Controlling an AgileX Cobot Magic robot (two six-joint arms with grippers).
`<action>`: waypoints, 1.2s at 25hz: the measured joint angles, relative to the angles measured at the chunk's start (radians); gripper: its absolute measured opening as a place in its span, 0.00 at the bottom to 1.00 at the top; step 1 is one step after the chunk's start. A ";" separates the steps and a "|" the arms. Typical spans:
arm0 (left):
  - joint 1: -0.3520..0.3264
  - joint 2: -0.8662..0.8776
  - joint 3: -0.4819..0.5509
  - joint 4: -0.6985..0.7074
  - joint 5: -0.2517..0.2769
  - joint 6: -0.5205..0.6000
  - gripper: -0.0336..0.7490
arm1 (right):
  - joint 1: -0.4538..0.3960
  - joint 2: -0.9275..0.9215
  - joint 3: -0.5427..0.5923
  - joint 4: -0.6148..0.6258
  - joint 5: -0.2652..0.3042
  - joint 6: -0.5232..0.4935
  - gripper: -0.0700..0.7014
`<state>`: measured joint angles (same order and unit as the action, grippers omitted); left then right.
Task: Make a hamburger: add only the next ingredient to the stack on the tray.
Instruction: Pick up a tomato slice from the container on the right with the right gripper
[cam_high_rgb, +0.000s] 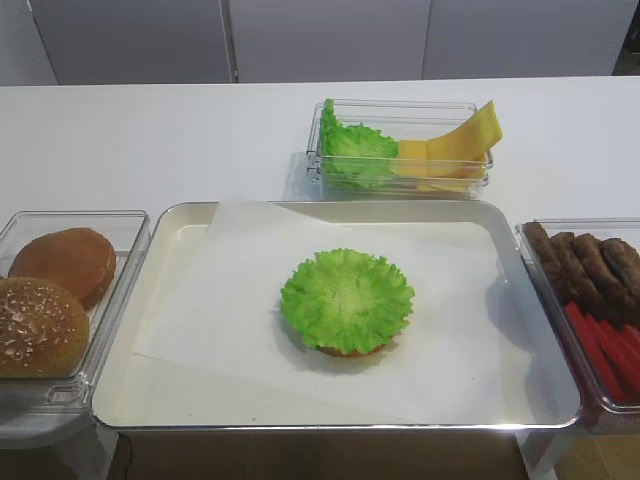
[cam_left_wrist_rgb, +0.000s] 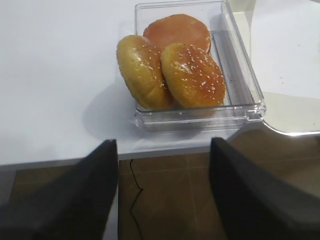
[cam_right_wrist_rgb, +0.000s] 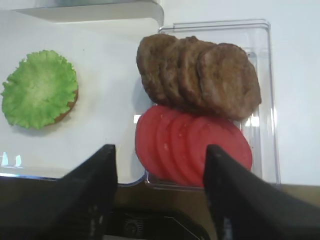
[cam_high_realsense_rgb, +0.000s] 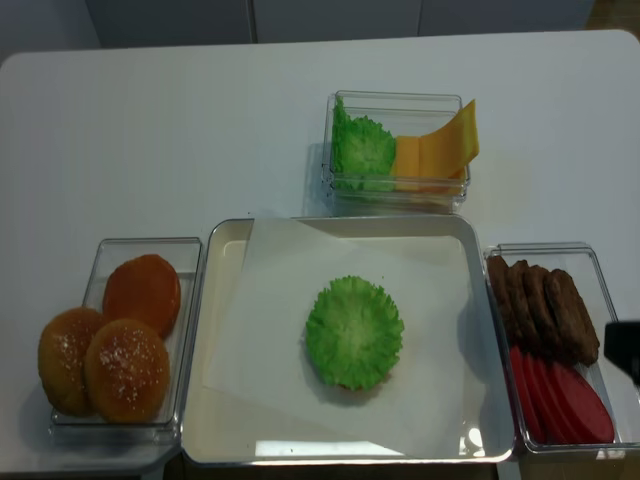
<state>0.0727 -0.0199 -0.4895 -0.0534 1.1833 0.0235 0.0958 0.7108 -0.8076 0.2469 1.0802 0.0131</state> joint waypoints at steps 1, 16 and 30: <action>0.000 0.000 0.000 0.000 0.000 0.000 0.59 | 0.009 0.031 -0.018 -0.002 -0.002 0.000 0.64; 0.000 0.000 0.000 0.000 0.000 0.000 0.59 | 0.367 0.385 -0.060 -0.225 0.031 0.208 0.63; 0.000 0.000 0.000 0.000 0.000 0.000 0.59 | 0.483 0.591 -0.062 -0.372 -0.001 0.325 0.55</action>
<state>0.0727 -0.0199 -0.4895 -0.0534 1.1833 0.0235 0.5787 1.3020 -0.8692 -0.1254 1.0788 0.3384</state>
